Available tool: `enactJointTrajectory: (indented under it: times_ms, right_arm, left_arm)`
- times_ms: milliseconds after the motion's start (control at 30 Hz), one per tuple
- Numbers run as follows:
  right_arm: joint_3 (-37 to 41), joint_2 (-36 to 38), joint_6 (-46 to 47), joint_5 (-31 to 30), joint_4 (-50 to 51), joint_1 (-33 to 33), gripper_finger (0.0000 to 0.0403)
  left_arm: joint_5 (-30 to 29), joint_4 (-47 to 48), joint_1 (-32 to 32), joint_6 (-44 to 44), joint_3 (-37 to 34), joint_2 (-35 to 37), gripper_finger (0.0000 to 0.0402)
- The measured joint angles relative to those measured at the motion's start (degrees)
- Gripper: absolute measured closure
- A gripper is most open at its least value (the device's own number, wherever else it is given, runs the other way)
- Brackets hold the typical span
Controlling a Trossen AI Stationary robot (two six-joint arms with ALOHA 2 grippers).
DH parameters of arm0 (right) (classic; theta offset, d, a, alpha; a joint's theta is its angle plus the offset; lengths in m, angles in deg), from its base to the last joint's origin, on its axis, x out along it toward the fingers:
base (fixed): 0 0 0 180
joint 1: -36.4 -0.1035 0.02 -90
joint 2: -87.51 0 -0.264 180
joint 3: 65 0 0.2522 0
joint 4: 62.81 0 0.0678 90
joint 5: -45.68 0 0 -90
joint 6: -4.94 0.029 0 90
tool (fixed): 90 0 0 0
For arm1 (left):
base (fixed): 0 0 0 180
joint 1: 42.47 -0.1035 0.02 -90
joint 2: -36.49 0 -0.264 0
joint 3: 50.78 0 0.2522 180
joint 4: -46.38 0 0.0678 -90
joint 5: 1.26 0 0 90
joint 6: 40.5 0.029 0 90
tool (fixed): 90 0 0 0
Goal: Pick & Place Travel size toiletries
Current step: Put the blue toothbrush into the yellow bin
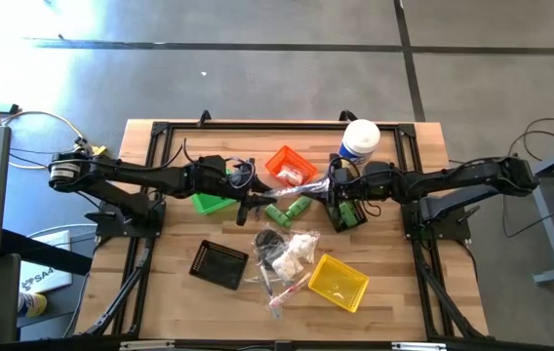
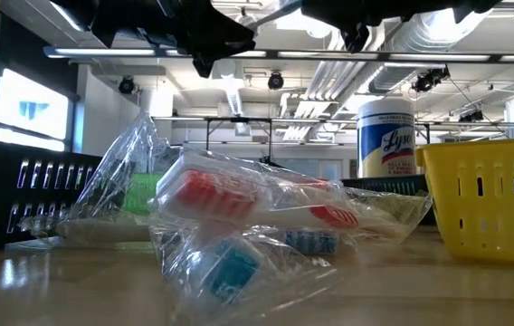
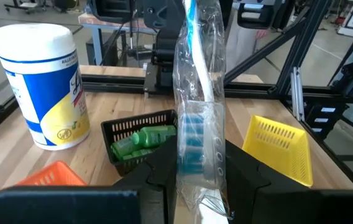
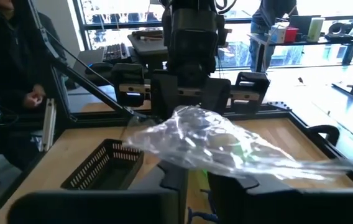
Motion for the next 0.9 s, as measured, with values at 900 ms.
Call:
enactJointTrajectory:
  times_ms: [900]
  right_arm:
    - [0.00,-1.60,-0.94,-1.29,-7.01,-0.02,0.0217]
  left_arm:
    - [-0.24,0.18,0.00,-1.49,0.00,0.00,0.0316]
